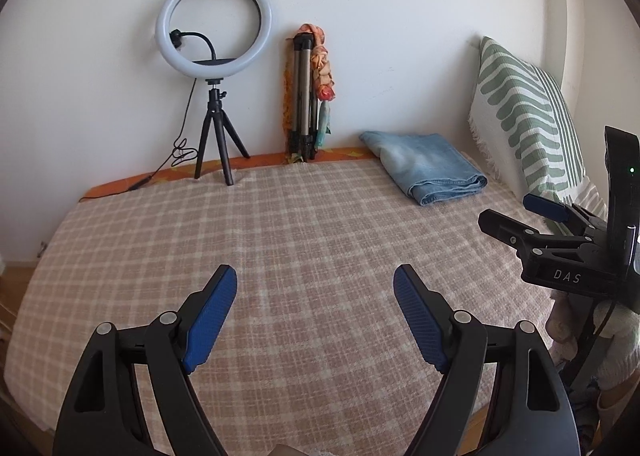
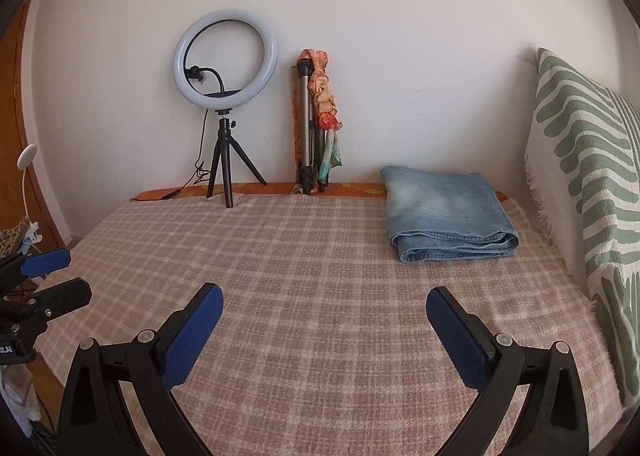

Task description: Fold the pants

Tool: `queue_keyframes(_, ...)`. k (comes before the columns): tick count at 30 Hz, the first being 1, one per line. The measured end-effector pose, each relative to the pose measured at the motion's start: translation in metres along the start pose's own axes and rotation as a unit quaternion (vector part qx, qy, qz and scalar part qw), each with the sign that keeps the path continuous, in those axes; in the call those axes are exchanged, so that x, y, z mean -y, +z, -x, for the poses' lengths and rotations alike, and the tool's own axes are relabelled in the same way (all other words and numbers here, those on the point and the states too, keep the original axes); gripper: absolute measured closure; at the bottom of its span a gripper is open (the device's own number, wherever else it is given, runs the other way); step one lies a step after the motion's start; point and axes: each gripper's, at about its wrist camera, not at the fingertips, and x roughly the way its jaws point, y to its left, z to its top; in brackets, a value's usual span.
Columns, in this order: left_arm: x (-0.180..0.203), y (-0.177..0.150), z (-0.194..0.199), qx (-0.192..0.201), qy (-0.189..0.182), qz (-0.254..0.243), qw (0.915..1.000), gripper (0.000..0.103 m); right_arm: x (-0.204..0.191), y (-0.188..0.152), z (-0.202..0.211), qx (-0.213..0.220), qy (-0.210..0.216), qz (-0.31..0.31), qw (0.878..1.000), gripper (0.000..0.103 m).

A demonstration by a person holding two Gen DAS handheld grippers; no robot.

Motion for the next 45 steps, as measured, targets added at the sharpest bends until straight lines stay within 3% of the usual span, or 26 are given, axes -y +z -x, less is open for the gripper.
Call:
queue_keyframes(7,0.001,-0.012,-0.009,-0.019,-0.001,-0.002,0.9998,0.022,-0.001,-0.009,-0.003,0.003,-0.017,0.012,1.0,0.0)
queue_keyframes(26,0.001,-0.016,-0.012,-0.019,0.016,-0.011,0.9996,0.012,0.007,-0.012,-0.007,0.001,-0.021,-0.003,1.0,0.0)
queue_keyframes(45,0.001,-0.014,-0.012,-0.016,0.013,-0.009,0.9997,0.012,0.006,-0.014,-0.009,-0.007,-0.016,-0.008,1.0,0.0)
